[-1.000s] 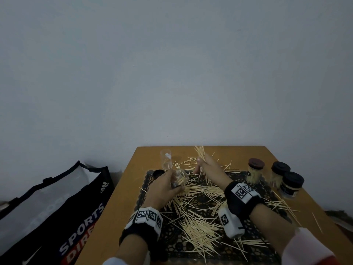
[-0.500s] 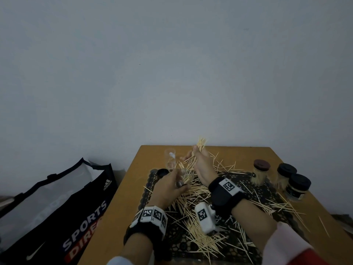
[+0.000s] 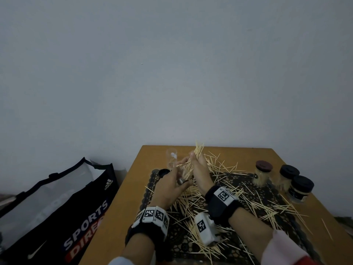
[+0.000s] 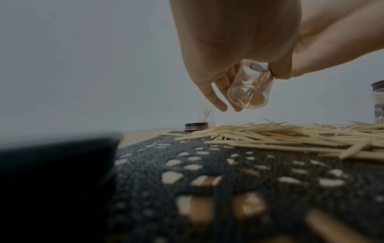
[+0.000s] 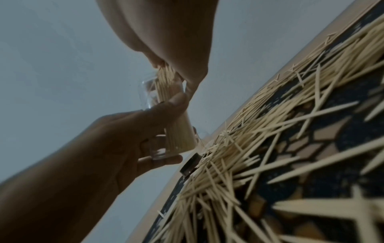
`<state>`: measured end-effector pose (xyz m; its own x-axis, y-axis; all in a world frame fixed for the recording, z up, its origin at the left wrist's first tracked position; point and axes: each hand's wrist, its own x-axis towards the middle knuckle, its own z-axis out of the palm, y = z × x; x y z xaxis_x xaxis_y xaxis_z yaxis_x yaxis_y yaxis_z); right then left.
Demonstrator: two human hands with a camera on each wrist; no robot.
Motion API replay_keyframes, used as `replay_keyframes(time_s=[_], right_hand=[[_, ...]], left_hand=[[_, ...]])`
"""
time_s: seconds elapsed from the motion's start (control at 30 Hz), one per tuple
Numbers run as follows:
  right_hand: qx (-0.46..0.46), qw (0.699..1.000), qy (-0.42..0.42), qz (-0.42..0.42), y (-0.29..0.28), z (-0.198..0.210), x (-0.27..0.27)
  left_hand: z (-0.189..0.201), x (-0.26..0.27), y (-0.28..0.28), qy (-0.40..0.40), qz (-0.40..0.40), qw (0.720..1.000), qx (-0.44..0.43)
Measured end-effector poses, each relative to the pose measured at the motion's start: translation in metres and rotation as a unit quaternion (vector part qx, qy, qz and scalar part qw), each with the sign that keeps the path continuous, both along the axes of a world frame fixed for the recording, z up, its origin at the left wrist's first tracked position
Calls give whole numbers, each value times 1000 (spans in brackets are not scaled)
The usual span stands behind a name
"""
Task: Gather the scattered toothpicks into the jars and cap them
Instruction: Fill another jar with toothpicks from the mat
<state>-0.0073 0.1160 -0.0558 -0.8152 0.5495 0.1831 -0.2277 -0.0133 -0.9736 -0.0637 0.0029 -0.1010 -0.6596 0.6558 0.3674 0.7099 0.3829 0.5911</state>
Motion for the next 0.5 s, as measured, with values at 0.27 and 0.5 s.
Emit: replay_keyframes(time_s=[0.27, 0.5], right_hand=[[-50, 997, 33, -39, 3, 1, -3], [23, 999, 25, -31, 3, -1, -4]], left_hand=[[2, 2, 0, 2, 33, 999, -21], [1, 1, 1, -3, 29, 999, -17]])
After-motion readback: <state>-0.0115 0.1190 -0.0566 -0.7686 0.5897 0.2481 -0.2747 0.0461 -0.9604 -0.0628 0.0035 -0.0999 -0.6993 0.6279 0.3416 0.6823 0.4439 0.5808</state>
